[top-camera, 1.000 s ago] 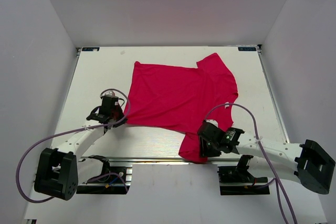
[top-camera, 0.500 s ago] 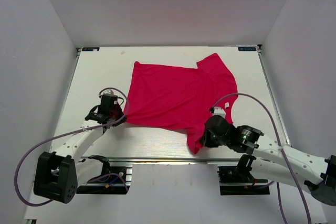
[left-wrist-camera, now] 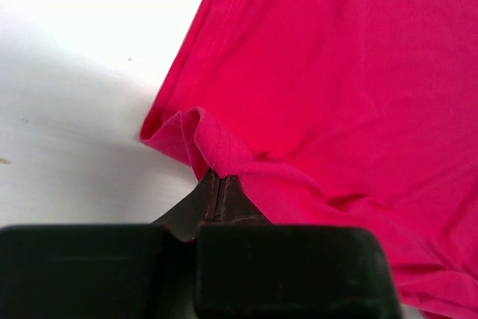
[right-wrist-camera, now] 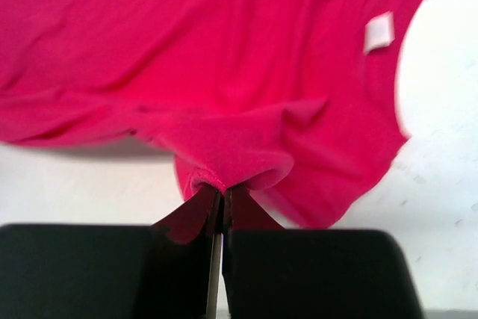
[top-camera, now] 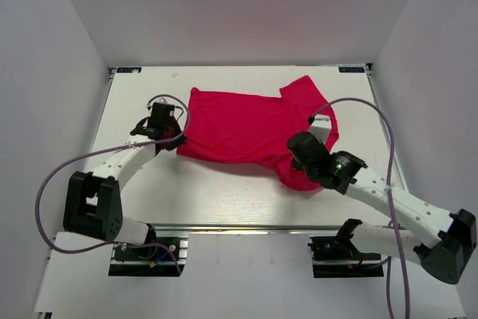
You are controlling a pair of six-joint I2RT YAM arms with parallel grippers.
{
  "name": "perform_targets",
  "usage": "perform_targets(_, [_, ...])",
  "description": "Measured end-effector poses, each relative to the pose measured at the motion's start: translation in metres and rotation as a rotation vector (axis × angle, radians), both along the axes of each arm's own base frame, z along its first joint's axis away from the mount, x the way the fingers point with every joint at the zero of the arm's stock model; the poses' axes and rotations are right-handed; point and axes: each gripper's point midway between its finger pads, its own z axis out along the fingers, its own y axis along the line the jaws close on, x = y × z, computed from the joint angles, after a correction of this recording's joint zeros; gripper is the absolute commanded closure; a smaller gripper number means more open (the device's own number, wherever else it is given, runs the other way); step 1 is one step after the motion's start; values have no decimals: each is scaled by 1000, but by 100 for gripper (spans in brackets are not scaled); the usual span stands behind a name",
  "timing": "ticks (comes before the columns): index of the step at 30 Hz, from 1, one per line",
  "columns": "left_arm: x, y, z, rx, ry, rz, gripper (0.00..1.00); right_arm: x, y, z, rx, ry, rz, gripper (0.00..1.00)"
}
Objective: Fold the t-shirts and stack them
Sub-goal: Fold the flattened tshirt in 1/3 of the way
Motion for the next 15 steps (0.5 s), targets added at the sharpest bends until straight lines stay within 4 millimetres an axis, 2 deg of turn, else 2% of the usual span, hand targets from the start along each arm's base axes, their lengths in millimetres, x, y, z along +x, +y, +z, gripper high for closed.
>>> perform_targets(9, [54,-9,6,27,-8,3,100,61,-21,-11,-109,-18,-46,100])
perform_targets(15, [89,-9,6,63,-15,14,100,97,-15,-11,-128,-49,60,100])
